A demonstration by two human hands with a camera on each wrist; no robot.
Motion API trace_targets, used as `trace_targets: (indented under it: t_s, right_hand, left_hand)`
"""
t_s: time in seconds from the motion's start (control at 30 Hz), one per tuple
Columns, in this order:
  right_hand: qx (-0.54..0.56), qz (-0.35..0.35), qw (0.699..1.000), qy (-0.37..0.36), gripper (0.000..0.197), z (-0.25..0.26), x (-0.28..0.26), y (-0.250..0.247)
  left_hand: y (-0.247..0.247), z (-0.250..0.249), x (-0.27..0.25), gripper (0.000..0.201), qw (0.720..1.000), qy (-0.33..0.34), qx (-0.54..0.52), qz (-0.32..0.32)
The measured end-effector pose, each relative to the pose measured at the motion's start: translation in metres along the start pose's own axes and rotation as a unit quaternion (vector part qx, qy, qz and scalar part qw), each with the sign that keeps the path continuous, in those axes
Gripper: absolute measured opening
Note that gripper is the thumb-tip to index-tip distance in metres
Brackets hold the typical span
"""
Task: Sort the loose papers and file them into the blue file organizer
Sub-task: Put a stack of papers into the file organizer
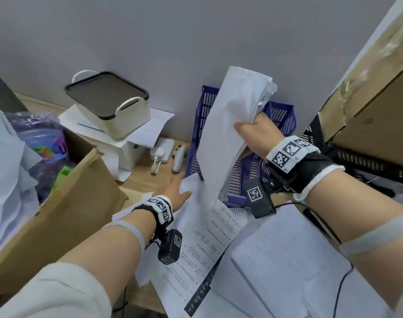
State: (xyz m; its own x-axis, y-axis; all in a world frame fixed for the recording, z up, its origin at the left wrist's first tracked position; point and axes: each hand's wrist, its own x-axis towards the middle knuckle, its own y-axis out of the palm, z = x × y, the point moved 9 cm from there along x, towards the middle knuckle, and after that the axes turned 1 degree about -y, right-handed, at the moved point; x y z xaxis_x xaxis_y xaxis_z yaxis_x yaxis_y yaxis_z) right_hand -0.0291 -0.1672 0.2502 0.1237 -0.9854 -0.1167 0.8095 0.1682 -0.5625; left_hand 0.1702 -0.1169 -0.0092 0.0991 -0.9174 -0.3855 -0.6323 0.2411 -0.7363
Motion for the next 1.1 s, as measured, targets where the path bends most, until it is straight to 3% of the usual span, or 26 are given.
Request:
trace_targets:
  t_s: [0.1,0.23,0.3,0.37,0.43,0.7,0.77,0.93,1.03,1.1]
  right_hand:
    - [0.002,0.001,1.0,0.007,0.04,-0.004,0.012,0.013]
    - [-0.026,-0.011,1.0,-0.006,0.04,-0.003,0.03,0.029]
    - [-0.026,-0.012,1.0,-0.001,0.039,-0.006,0.038,0.04]
    - [-0.018,-0.02,1.0,0.012,0.037,-0.01,0.047,0.049]
    - [-0.018,-0.037,0.999,0.022,0.036,-0.013,0.055,0.054]
    - [-0.051,-0.041,0.996,0.058,0.036,-0.056,0.069,0.104]
    - [-0.063,-0.006,0.997,0.052,0.041,-0.07,0.071,0.127]
    - [-0.101,0.137,0.985,0.013,0.077,-0.096,0.067,0.173]
    - [-0.049,0.146,0.988,0.025,0.087,-0.113,0.06,0.169]
    - [-0.04,0.128,0.99,0.05,0.074,-0.134,0.048,0.158]
  left_hand:
    - [0.018,0.005,0.0,0.064,0.997,0.025,0.075,0.026]
    - [0.023,-0.01,-0.003,0.064,0.994,0.066,0.079,0.039]
    - [0.018,-0.02,0.0,0.051,0.994,0.083,0.053,0.039]
    - [0.022,-0.03,-0.002,0.04,0.989,0.106,0.058,0.085]
    - [0.033,-0.036,-0.007,0.043,0.98,0.124,0.07,0.14]
    - [0.028,-0.018,-0.008,0.064,0.992,0.07,-0.019,0.106]
    - [0.025,-0.006,-0.008,0.063,0.994,0.05,-0.014,0.096]
    - [0.013,0.027,-0.007,0.048,0.994,0.018,0.048,0.092]
    - [0.015,0.042,-0.007,0.04,0.993,0.005,0.061,0.103]
    - [0.02,0.046,-0.007,0.056,0.992,-0.003,0.065,0.108]
